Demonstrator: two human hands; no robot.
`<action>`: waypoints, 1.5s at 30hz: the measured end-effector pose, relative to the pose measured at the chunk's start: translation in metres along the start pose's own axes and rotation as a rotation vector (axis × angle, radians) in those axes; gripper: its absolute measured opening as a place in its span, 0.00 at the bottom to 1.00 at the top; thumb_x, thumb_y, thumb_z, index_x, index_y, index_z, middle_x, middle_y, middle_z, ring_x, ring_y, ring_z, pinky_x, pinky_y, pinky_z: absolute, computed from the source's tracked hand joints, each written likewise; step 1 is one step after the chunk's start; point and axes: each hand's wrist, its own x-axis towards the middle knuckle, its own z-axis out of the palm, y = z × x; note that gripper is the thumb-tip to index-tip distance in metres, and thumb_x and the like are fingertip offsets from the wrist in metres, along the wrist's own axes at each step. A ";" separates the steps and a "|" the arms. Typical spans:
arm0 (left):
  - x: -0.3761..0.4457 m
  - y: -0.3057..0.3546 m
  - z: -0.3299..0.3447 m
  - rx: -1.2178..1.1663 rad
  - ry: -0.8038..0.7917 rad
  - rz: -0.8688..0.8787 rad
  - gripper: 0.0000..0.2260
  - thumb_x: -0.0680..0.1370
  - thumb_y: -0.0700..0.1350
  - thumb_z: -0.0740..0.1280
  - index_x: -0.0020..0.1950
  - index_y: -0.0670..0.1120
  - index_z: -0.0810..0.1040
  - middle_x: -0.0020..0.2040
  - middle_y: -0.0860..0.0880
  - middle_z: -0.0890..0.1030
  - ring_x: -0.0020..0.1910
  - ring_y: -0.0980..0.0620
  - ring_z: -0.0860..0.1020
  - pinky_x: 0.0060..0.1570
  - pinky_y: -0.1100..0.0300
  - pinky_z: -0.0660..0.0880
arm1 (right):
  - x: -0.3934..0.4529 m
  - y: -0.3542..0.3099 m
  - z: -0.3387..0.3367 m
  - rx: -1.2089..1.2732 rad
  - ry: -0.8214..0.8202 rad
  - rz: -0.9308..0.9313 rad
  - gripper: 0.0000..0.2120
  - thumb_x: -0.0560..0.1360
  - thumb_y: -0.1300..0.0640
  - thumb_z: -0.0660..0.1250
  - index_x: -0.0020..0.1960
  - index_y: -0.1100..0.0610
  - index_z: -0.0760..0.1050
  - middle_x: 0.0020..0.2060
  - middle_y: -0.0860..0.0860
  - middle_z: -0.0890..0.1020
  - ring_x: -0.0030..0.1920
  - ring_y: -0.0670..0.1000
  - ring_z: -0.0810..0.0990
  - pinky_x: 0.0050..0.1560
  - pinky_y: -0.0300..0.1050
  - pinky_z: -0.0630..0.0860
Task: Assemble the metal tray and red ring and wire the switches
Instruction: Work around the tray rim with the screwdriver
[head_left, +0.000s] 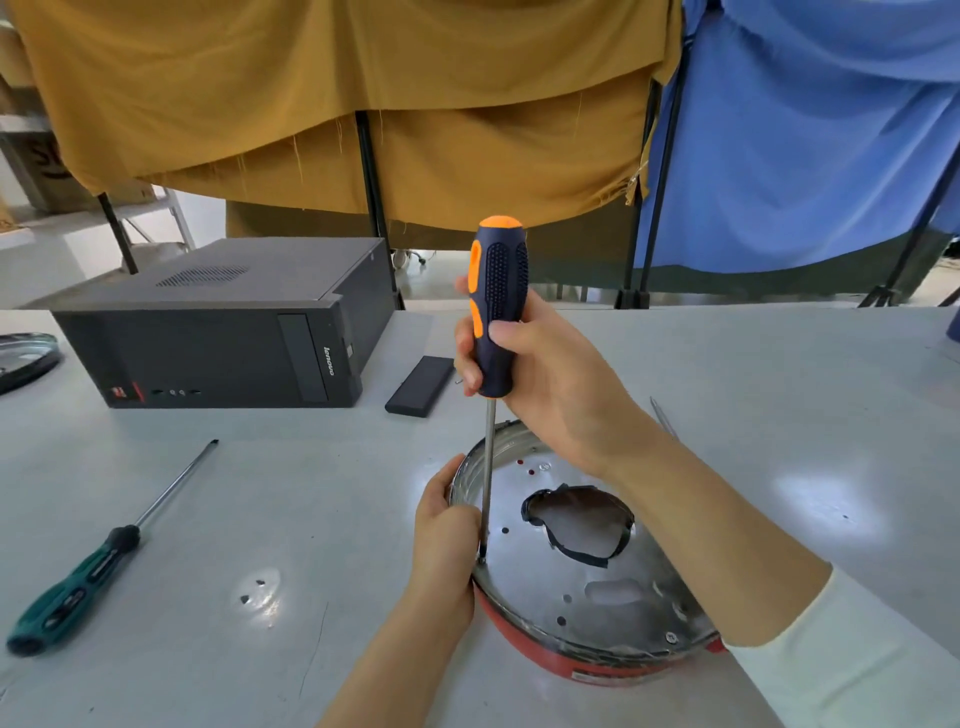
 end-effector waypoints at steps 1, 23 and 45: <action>0.000 0.000 0.000 0.001 -0.005 0.003 0.31 0.70 0.26 0.53 0.65 0.52 0.75 0.49 0.44 0.85 0.42 0.45 0.84 0.34 0.56 0.80 | -0.001 -0.002 -0.003 0.009 -0.020 0.013 0.14 0.72 0.62 0.58 0.57 0.59 0.70 0.37 0.51 0.76 0.35 0.51 0.72 0.41 0.43 0.71; 0.005 -0.005 -0.003 -0.050 0.004 -0.010 0.30 0.70 0.27 0.54 0.62 0.53 0.76 0.46 0.44 0.85 0.32 0.49 0.80 0.29 0.59 0.76 | -0.006 0.000 -0.006 -0.160 0.022 -0.026 0.12 0.73 0.67 0.68 0.54 0.61 0.70 0.40 0.48 0.82 0.42 0.53 0.84 0.50 0.46 0.79; 0.023 -0.024 -0.021 -0.006 -0.297 0.213 0.19 0.73 0.48 0.62 0.62 0.52 0.80 0.60 0.47 0.82 0.60 0.47 0.80 0.57 0.48 0.75 | 0.004 -0.010 -0.015 -0.301 -0.053 0.051 0.07 0.72 0.63 0.70 0.46 0.54 0.74 0.36 0.51 0.80 0.39 0.50 0.80 0.46 0.44 0.80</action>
